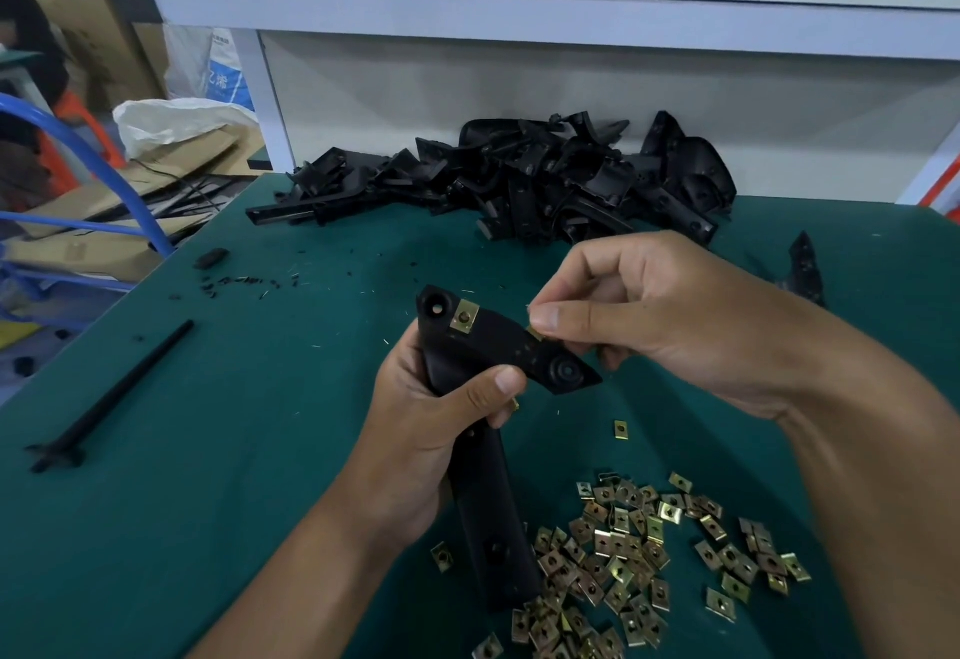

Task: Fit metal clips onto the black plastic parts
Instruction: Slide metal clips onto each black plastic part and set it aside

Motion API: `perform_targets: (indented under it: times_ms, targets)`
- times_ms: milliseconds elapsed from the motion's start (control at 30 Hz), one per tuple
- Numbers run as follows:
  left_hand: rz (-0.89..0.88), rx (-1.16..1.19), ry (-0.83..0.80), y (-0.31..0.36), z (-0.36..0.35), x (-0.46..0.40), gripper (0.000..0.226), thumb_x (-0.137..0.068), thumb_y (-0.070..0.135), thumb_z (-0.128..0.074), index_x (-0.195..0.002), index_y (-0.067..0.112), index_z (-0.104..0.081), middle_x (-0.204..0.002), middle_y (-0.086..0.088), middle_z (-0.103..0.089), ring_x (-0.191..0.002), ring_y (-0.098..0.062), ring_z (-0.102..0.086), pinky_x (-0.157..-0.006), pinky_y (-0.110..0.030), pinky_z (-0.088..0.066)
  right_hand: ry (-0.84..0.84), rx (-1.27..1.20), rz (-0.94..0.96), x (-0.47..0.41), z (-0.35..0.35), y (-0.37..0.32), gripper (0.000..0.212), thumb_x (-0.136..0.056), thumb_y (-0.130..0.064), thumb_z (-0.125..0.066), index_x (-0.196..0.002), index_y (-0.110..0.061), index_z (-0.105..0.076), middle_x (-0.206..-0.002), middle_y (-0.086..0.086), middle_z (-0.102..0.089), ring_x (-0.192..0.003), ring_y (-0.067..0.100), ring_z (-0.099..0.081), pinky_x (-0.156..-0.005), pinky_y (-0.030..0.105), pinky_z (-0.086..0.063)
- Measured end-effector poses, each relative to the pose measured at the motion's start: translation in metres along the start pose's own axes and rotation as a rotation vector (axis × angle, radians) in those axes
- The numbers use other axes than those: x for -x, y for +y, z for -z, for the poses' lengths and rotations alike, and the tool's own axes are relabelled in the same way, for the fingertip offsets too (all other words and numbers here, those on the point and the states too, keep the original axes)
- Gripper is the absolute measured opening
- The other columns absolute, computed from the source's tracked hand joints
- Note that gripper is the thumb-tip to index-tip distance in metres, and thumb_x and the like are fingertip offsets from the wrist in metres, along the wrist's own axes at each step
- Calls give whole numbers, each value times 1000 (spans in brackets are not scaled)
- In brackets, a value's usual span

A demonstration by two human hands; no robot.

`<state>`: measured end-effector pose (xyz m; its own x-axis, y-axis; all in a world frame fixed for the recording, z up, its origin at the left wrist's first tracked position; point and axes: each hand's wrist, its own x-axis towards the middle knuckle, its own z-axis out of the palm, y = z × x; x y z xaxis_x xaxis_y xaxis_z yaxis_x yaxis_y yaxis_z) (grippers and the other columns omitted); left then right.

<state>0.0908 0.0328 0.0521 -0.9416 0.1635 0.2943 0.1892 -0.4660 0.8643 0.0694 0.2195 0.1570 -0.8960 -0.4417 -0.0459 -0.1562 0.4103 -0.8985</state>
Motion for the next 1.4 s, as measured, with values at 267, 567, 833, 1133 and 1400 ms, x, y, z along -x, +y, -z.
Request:
perform_targets:
  times_ms: [267,567,833,1133,1400]
  targets:
    - [28,-27,-53,-5,3,0,29,-70,33,-91,-86,27,-67,-74,2,-63,-57,-10,-52,-57,-20,-47,-34,107,31,8,8,-4,13,-83,-30,-76,-90,-19,-74,-79,2,-76,-74,8,-68,-69,22,-54]
    - [15,-77,-59,-4,5,-1,36,-67,39,-92,-87,27,-66,-74,2,-62,-58,-9,-53,-57,-20,-47,-54,124,20,7,5,-3,11,-85,-31,-75,-90,-21,-74,-75,-3,-75,-70,2,-68,-68,20,-52]
    - [-46,-87,38,-8,1,-1,27,-73,17,-82,-92,17,-62,-78,-4,-65,-62,-13,-55,-56,-22,-47,-38,137,-16,0,-4,5,13,-83,-40,-77,-83,-28,-78,-75,-9,-74,-67,-5,-64,-63,10,-46]
    - [-51,-109,96,-8,-1,1,25,-72,22,-82,-89,20,-64,-75,0,-64,-59,-13,-54,-58,-22,-48,-137,118,-74,-3,-3,4,28,-83,-57,-65,-93,-35,-80,-92,-20,-75,-79,-11,-62,-75,21,-45]
    - [16,39,63,-9,-5,1,38,-77,33,-86,-103,15,-66,-105,-11,-70,-95,-22,-67,-81,-30,-55,-157,195,-171,5,9,4,18,-89,-41,-69,-97,-26,-76,-89,-10,-77,-78,-2,-67,-63,14,-50]
